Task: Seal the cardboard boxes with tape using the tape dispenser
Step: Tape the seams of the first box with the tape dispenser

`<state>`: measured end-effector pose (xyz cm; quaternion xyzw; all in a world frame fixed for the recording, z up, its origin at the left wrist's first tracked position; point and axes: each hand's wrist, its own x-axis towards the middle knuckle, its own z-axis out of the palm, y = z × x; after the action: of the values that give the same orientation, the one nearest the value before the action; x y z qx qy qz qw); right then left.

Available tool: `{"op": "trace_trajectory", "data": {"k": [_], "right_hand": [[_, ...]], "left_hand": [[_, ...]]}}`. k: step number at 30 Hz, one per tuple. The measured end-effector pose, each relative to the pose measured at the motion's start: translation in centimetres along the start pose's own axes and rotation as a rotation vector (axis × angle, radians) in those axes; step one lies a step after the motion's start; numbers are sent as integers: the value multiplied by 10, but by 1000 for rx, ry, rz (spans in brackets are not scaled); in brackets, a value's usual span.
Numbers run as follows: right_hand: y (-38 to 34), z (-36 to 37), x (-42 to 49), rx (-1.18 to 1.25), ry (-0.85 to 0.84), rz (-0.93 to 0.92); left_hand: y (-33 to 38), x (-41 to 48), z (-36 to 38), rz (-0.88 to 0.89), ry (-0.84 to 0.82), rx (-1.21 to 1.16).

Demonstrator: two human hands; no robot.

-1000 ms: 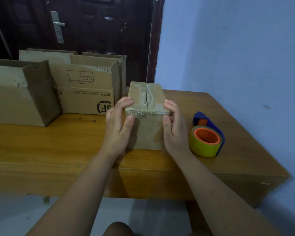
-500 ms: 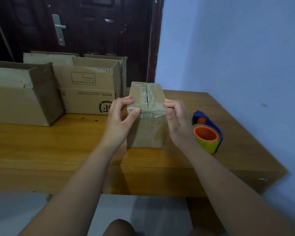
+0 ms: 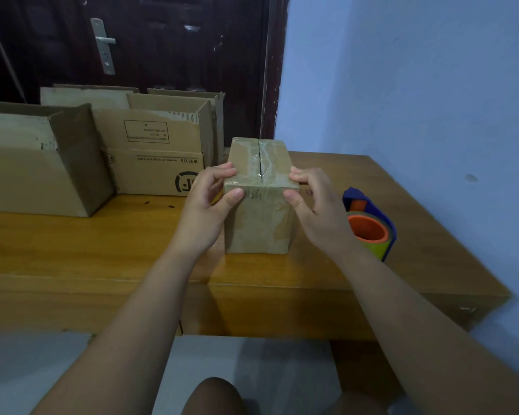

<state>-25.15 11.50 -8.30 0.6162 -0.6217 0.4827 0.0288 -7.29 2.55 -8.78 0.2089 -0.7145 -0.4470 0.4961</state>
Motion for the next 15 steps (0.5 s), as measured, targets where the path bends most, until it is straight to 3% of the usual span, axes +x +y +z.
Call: {"op": "trace_trajectory", "data": {"k": [15], "right_hand": [[-16, -4, -7, 270, -48, 166]], "left_hand": [[5, -3, -10, 66, 3, 225]]}}
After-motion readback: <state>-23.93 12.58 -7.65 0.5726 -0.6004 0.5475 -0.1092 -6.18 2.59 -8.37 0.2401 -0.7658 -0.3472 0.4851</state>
